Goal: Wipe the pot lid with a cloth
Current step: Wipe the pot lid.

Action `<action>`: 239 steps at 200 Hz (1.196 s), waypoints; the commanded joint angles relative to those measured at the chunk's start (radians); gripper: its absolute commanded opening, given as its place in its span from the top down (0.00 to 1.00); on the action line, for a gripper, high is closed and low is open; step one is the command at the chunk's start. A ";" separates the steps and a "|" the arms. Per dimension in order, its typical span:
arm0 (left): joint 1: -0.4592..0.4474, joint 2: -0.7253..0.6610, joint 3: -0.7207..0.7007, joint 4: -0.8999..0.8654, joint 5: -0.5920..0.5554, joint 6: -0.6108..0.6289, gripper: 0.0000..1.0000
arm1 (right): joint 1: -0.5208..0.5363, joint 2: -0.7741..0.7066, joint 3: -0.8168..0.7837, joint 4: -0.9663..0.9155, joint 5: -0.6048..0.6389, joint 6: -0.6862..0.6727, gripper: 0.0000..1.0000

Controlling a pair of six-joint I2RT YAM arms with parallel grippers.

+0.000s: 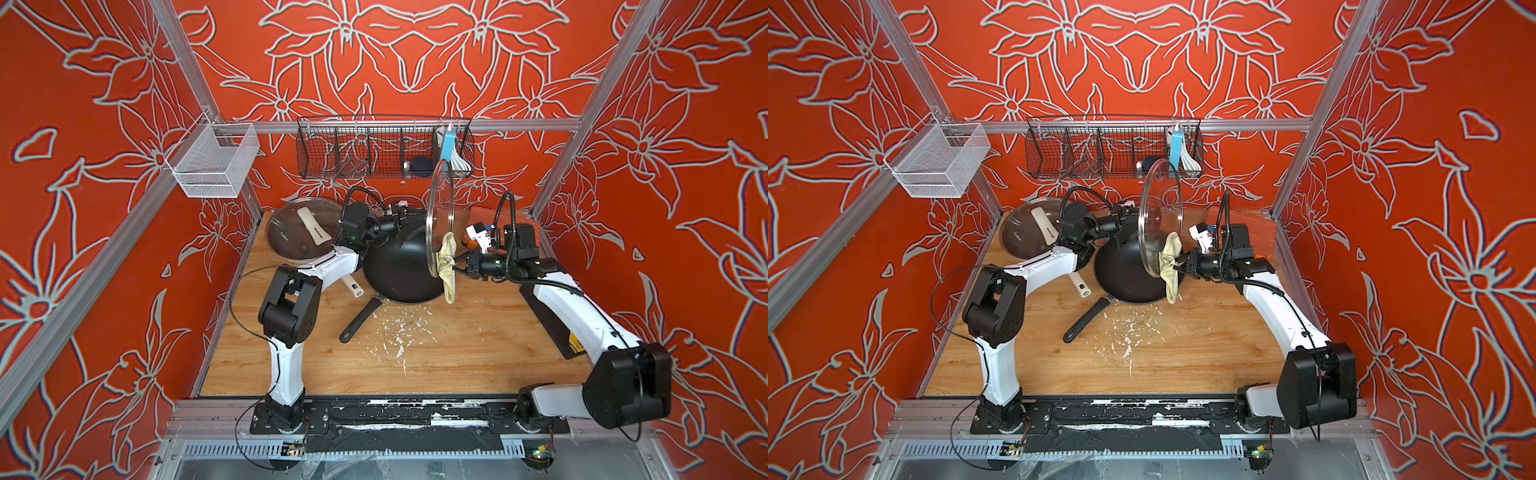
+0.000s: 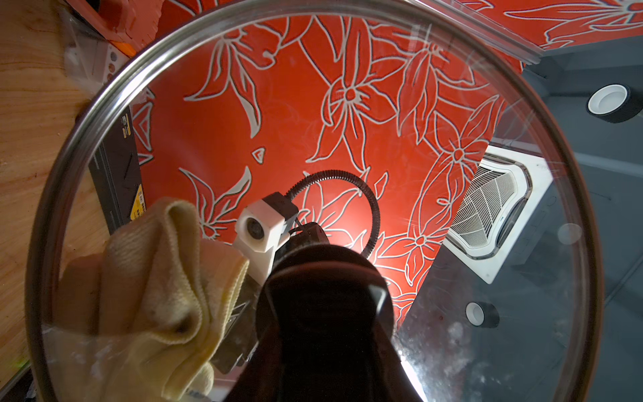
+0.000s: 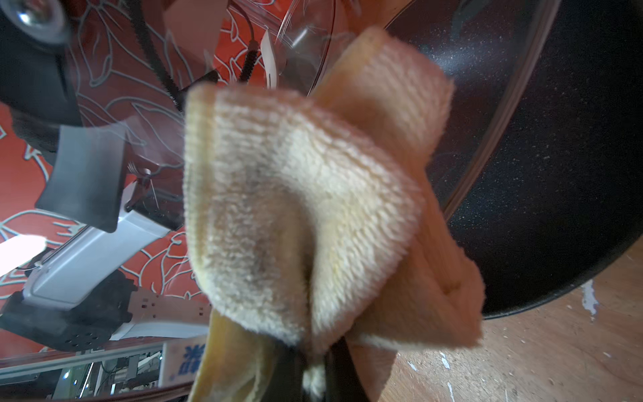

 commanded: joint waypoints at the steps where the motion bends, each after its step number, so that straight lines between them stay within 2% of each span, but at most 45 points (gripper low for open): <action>1: -0.007 -0.036 0.036 0.149 -0.032 -0.120 1.00 | 0.016 -0.033 0.084 0.015 -0.068 -0.016 1.00; 42: -0.008 -0.039 0.050 0.109 -0.035 -0.077 1.00 | 0.072 -0.033 0.278 -0.009 -0.151 -0.011 1.00; 83: -0.008 -0.040 0.044 0.095 -0.039 -0.067 1.00 | 0.093 -0.026 0.419 0.009 -0.160 0.017 1.00; 102: -0.008 -0.038 0.045 0.095 -0.038 -0.070 1.00 | 0.092 -0.022 0.377 -0.013 -0.129 -0.008 1.00; 149: -0.008 -0.039 0.051 0.092 -0.031 -0.072 1.00 | 0.069 -0.021 0.146 -0.001 -0.029 -0.025 1.00; 178: -0.008 -0.039 0.046 0.094 -0.029 -0.072 1.00 | 0.066 -0.006 0.130 0.001 -0.025 -0.019 1.00; 198: -0.007 -0.036 0.046 0.096 -0.028 -0.069 1.00 | 0.072 0.004 0.196 0.020 -0.041 0.001 1.00; 239: -0.008 -0.031 0.049 0.101 -0.030 -0.067 1.00 | 0.089 0.080 0.448 0.056 -0.079 0.056 1.00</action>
